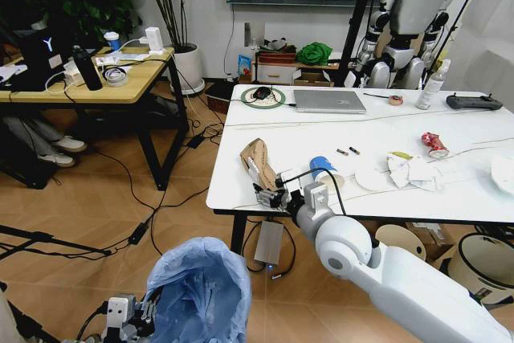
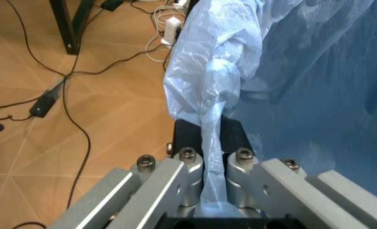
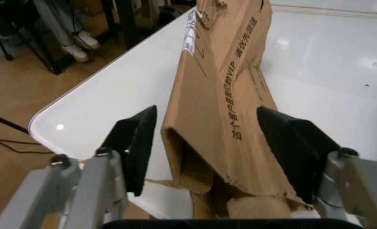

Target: Pick up the trash bin and place the trash from the table into it.

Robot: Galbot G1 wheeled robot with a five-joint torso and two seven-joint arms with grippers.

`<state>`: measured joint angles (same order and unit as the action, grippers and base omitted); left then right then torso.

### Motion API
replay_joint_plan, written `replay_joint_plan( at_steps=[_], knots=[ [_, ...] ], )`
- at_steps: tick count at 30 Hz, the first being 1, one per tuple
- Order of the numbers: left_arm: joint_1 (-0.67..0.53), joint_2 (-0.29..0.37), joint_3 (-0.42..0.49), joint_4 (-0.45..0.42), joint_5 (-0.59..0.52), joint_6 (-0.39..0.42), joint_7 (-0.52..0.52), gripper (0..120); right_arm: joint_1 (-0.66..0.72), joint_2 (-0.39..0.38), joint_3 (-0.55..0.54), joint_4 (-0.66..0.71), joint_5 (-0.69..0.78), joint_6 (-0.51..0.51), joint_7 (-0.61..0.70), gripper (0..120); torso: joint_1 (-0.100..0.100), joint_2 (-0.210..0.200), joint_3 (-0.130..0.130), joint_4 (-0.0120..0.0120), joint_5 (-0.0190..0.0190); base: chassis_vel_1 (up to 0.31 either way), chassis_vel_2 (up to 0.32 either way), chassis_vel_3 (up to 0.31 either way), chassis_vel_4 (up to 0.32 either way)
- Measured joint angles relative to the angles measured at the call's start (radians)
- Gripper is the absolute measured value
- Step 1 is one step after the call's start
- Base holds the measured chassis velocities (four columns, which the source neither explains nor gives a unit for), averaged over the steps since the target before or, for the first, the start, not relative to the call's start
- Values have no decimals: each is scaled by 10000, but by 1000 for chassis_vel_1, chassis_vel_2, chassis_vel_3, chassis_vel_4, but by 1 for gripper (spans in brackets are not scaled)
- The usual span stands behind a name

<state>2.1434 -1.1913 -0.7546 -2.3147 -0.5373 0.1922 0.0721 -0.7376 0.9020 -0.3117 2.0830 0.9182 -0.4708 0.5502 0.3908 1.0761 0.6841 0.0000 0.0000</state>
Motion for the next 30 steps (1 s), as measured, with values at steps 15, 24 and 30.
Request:
replay_joint_plan(
  at_steps=[15,24,30],
  knots=[
    [-30,6,69,6,-11,16,-28,0,-607,-156,368,219,-122,260,-197,4,0,-2,-1,-1,0,0,0,0,0],
    [5,136,193,-113,-73,27,-107,0,-746,-147,866,165,-124,796,-625,0,0,-3,0,1,1,0,0,0,0],
    [20,540,368,-484,-257,130,-262,0,-1290,-834,2236,785,17,1688,-1719,0,-1,-3,-1,-2,0,0,0,0,0]
  ],
)
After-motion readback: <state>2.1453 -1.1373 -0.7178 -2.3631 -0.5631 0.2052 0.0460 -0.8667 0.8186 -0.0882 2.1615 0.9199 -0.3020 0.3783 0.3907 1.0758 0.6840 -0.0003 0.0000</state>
